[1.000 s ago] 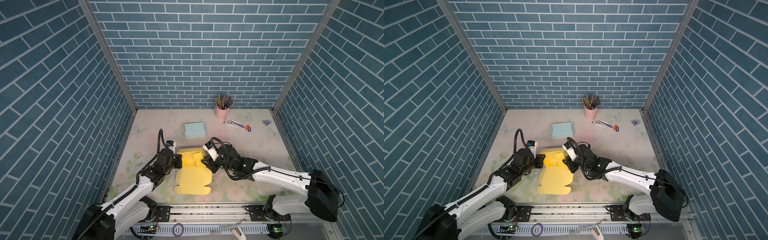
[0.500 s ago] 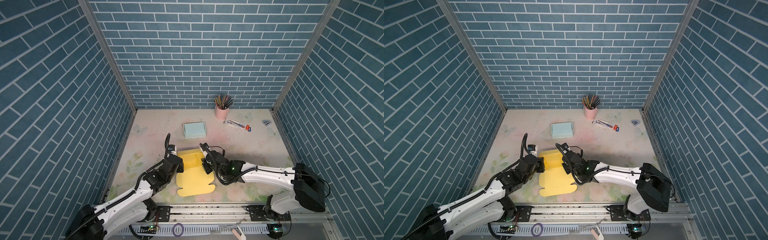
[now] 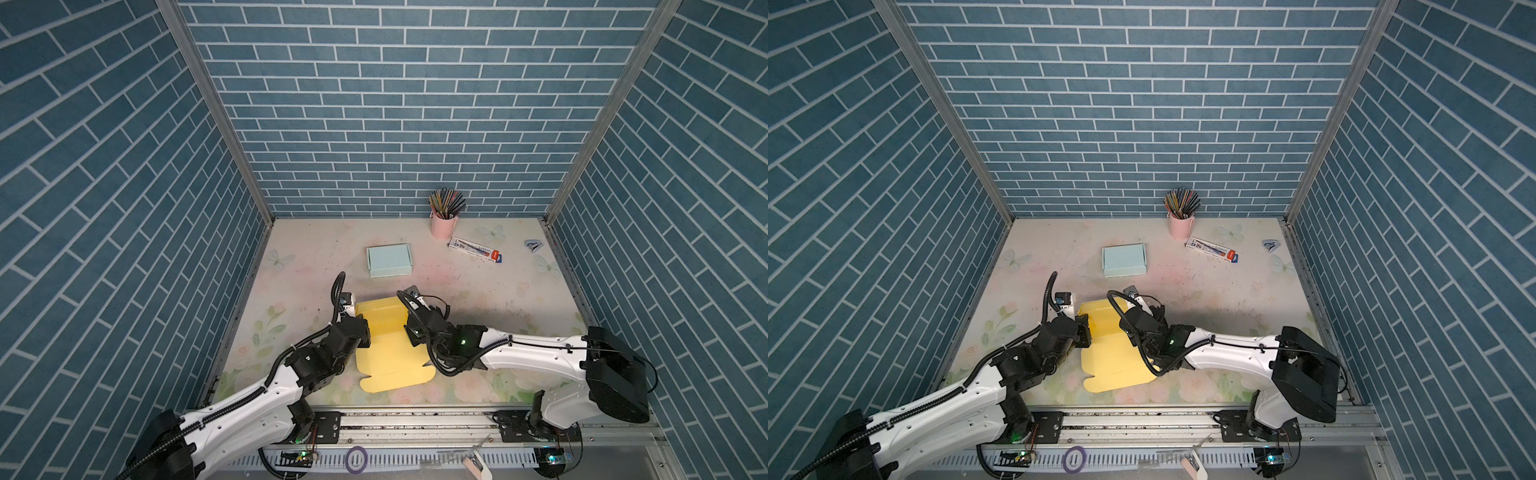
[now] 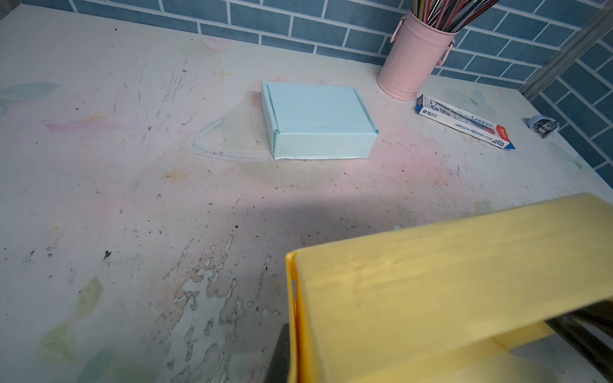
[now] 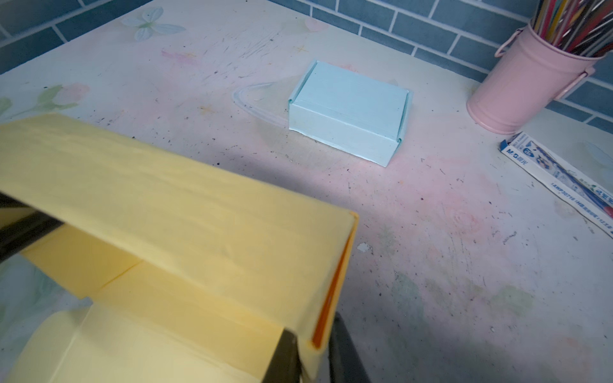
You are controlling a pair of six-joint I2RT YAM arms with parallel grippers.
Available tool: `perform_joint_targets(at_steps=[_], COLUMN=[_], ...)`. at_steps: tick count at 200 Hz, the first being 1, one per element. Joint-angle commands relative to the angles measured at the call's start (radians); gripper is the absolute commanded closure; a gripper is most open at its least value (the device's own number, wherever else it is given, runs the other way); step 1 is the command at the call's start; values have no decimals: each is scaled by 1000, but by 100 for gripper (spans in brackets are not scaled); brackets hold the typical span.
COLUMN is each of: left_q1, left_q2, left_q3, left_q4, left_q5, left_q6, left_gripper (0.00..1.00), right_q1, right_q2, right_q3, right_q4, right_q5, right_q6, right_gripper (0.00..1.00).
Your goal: Fold the paper box
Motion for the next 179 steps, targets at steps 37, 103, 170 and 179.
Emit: perform_joint_targets(at_steps=[37,103,170,179], left_q1=[-94,-106,-108,-108], left_q2=[-23,-59,-82,-84], left_q3=[19,0,-5,-5], left_q4=[44,49,39,38], left_q5=[-35,-54,-70,-71], left_q6=[-40,-43,-39,-38], left_gripper=[97,97,97,97], right_q1=[41,49,49,49], right_q2=[61,82,131,137], right_q3=[25,22,38,39], right_q4=[-1,23,21,21], right_q5=[180,222,242,243], right_q6=[15,-4,-32,-36], right_gripper=[78,76,84,89])
